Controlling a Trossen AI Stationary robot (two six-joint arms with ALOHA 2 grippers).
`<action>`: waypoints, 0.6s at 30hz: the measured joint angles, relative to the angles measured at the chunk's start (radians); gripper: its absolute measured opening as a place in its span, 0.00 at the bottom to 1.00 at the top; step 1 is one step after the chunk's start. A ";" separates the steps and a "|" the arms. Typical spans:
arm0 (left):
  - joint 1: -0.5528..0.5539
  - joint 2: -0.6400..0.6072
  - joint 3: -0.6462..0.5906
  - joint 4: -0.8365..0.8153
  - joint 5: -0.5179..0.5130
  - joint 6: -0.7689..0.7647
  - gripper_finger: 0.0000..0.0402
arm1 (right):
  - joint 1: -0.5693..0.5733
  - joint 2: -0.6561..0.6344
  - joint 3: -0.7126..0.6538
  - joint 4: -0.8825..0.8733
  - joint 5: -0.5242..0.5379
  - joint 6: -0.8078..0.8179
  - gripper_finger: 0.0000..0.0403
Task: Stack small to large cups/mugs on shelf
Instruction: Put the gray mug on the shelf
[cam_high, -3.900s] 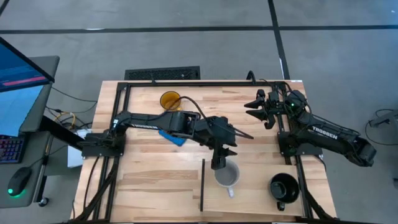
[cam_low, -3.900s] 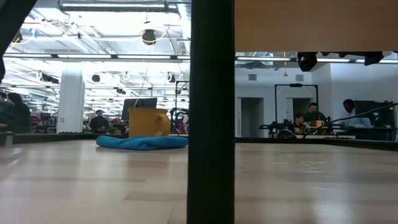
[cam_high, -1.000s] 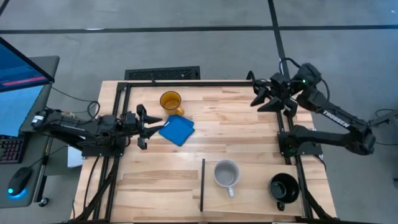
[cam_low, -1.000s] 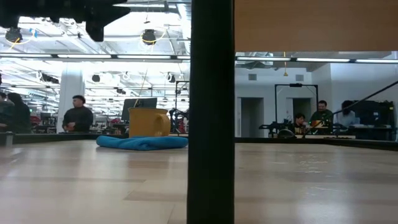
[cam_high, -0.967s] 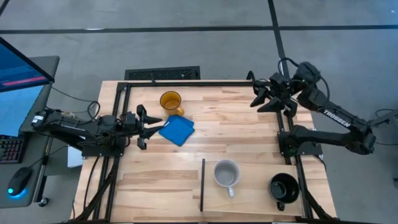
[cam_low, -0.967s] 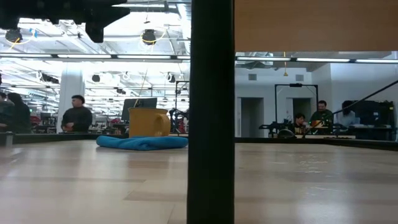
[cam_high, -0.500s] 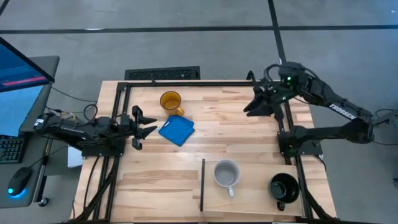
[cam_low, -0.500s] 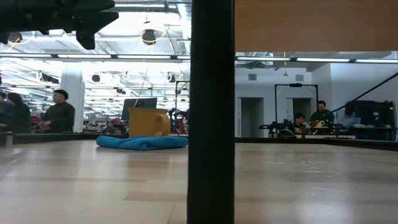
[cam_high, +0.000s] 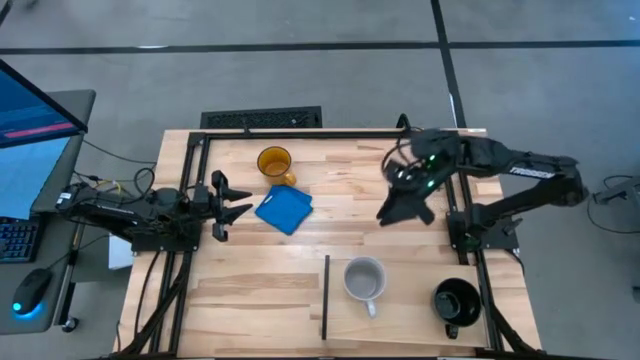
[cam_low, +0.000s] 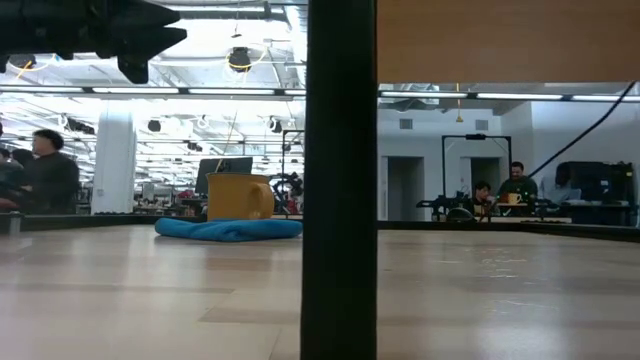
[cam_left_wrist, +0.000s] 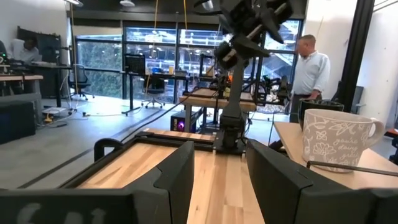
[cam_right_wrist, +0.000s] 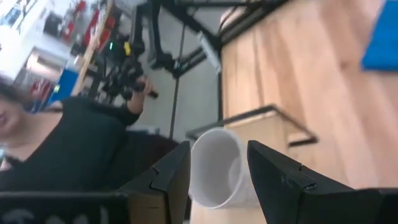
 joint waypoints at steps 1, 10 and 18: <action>0.000 0.000 0.000 -0.001 0.000 0.000 0.34 | 0.023 0.017 0.006 0.003 0.000 0.002 0.45; 0.000 0.000 0.000 -0.006 -0.001 -0.001 0.34 | 0.206 0.128 0.049 0.006 0.091 -0.001 0.45; 0.000 0.000 0.000 -0.009 -0.019 0.000 0.34 | 0.308 0.180 0.081 -0.044 0.228 0.040 0.45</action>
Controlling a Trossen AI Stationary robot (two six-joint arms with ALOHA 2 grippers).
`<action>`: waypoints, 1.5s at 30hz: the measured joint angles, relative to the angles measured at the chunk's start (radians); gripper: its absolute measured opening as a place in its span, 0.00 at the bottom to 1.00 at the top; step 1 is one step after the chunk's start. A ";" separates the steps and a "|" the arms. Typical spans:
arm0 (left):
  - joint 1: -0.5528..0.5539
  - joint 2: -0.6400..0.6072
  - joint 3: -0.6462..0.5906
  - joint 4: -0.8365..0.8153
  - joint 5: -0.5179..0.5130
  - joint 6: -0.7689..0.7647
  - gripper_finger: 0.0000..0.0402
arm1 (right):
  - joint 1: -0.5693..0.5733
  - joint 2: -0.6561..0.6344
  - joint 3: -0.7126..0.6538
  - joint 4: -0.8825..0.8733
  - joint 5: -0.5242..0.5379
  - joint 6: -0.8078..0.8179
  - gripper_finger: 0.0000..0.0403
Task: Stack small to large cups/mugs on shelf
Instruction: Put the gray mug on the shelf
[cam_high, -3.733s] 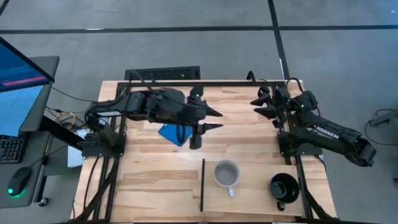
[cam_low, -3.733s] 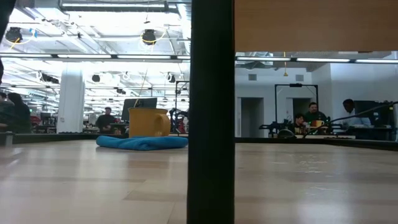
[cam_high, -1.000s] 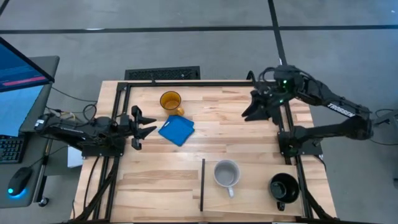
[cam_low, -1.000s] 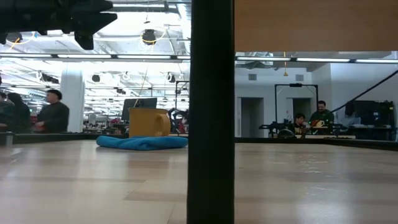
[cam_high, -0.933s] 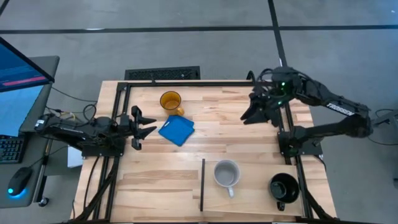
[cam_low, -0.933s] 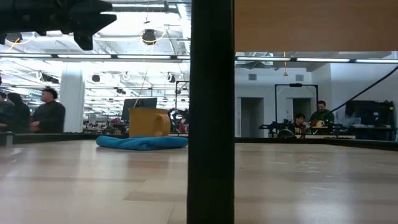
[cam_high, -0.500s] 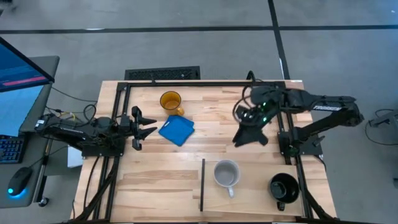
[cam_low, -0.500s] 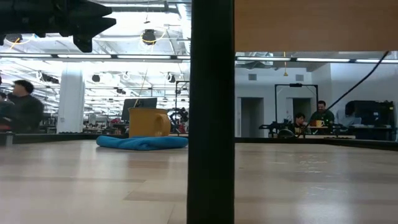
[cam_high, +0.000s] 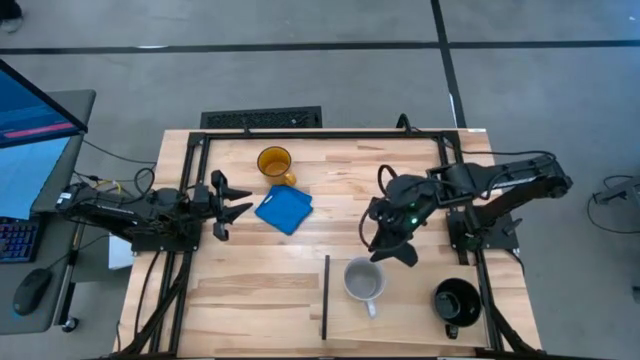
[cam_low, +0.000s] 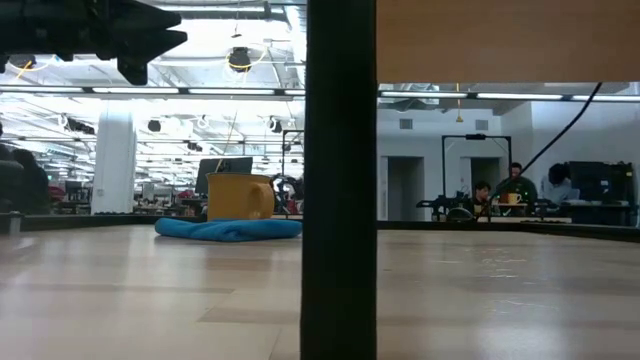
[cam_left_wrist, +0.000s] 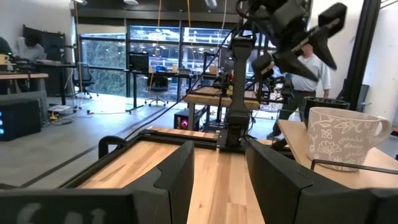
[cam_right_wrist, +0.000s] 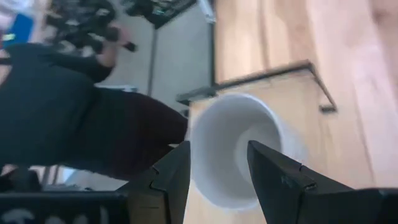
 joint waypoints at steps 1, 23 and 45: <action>0.000 0.000 0.000 -0.001 -0.006 0.000 0.34 | 0.004 0.002 0.000 -0.013 0.015 0.012 0.45; 0.000 0.001 0.000 -0.028 -0.061 0.000 0.34 | 0.019 0.092 0.019 -0.169 0.142 0.042 0.45; 0.000 0.000 0.000 -0.044 -0.069 -0.002 0.34 | 0.052 0.297 0.373 -0.553 0.296 -0.135 0.45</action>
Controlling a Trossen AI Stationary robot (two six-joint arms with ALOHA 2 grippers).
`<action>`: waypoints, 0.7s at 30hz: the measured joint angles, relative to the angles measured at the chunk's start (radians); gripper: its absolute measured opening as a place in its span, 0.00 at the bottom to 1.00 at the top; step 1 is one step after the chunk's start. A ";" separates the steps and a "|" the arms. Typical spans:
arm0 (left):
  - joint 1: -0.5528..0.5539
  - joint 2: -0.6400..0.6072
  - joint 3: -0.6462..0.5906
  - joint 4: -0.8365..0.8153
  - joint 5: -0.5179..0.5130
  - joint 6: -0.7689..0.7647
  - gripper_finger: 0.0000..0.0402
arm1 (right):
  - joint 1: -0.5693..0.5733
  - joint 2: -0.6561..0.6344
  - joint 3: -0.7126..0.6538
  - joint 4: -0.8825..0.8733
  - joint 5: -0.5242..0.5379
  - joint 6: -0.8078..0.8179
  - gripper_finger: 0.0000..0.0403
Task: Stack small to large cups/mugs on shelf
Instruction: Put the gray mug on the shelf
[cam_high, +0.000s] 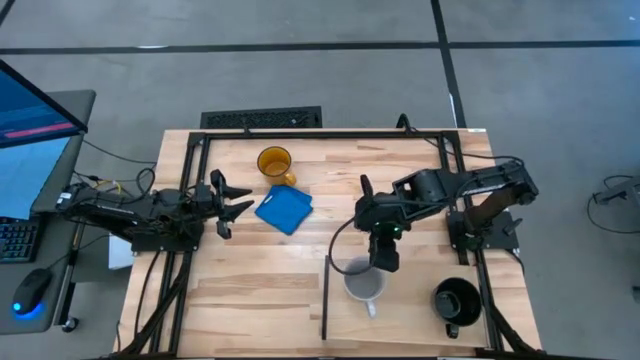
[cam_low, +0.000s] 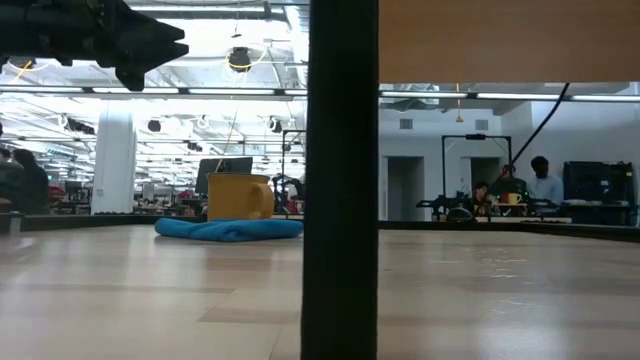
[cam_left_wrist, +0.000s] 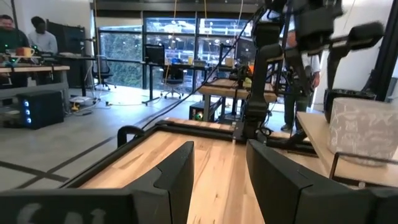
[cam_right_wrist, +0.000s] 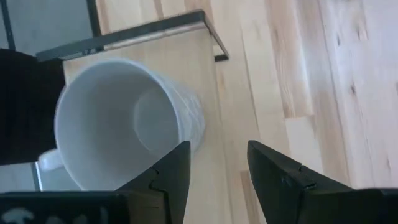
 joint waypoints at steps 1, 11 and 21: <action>0.000 0.000 0.000 -0.005 0.000 0.000 0.34 | 0.001 0.009 0.012 -0.008 0.000 -0.006 0.45; 0.000 0.000 0.000 -0.013 0.000 -0.003 0.34 | 0.024 0.054 0.045 -0.073 0.025 -0.018 0.45; 0.000 0.000 0.000 -0.013 0.000 -0.003 0.34 | 0.039 0.064 0.043 -0.069 0.022 0.025 0.45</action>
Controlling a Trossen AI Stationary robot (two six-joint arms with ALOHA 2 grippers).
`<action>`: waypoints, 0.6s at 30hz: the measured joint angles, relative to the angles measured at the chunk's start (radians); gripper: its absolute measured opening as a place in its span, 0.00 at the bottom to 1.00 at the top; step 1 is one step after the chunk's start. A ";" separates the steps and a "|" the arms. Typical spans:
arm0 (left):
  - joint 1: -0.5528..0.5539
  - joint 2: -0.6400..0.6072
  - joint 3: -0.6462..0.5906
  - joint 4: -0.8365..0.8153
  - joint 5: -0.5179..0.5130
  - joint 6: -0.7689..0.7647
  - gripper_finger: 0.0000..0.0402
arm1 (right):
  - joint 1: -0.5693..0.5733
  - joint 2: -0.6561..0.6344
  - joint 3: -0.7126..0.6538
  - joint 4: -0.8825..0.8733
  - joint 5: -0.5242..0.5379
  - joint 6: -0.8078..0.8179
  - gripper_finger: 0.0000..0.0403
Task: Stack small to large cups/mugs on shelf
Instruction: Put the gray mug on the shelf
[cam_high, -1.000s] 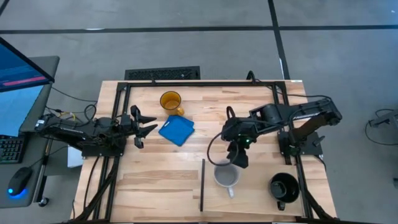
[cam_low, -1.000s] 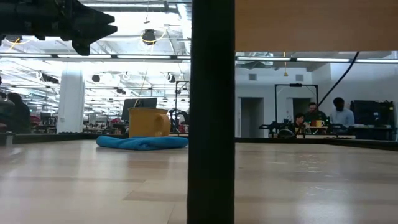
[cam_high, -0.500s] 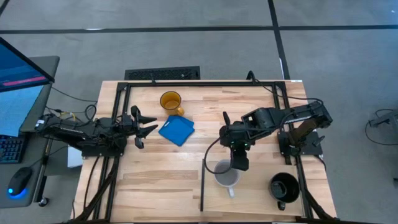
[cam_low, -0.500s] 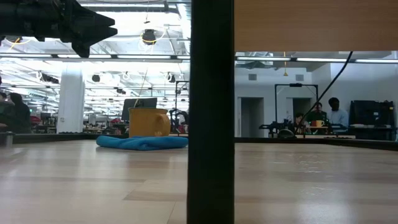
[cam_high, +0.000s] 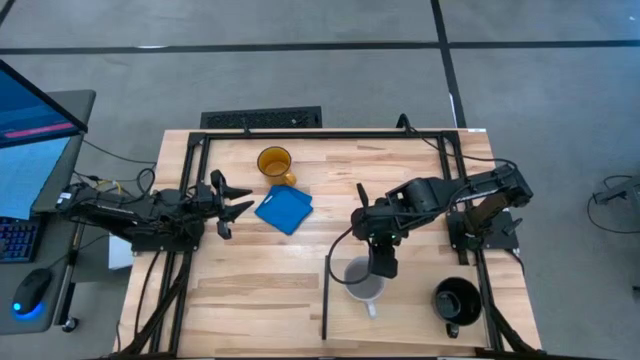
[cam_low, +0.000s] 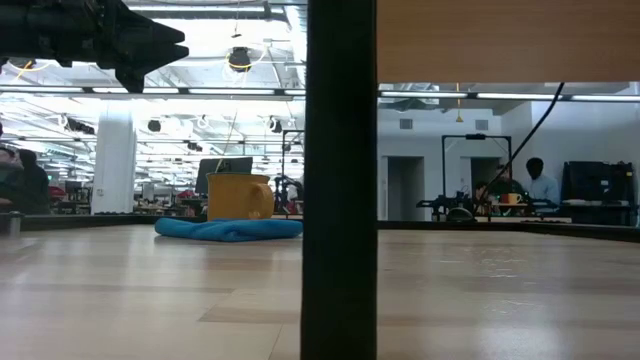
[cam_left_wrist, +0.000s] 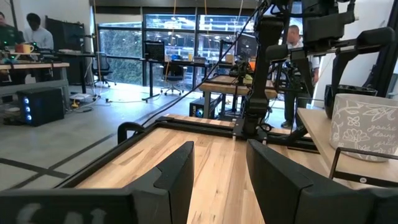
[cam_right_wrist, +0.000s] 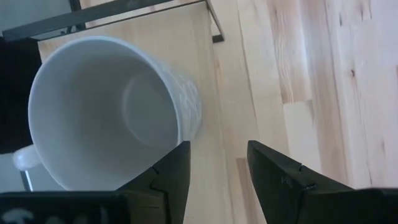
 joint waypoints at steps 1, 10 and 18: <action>0.000 0.000 0.000 -0.001 0.000 -0.001 0.34 | 0.000 0.000 0.000 0.000 0.000 0.008 0.45; 0.000 0.000 0.000 -0.012 -0.005 -0.004 0.34 | -0.022 -0.003 0.019 -0.018 -0.001 0.017 0.45; 0.000 0.000 0.000 -0.013 -0.005 -0.004 0.34 | -0.026 -0.001 0.116 -0.030 0.000 -0.006 0.45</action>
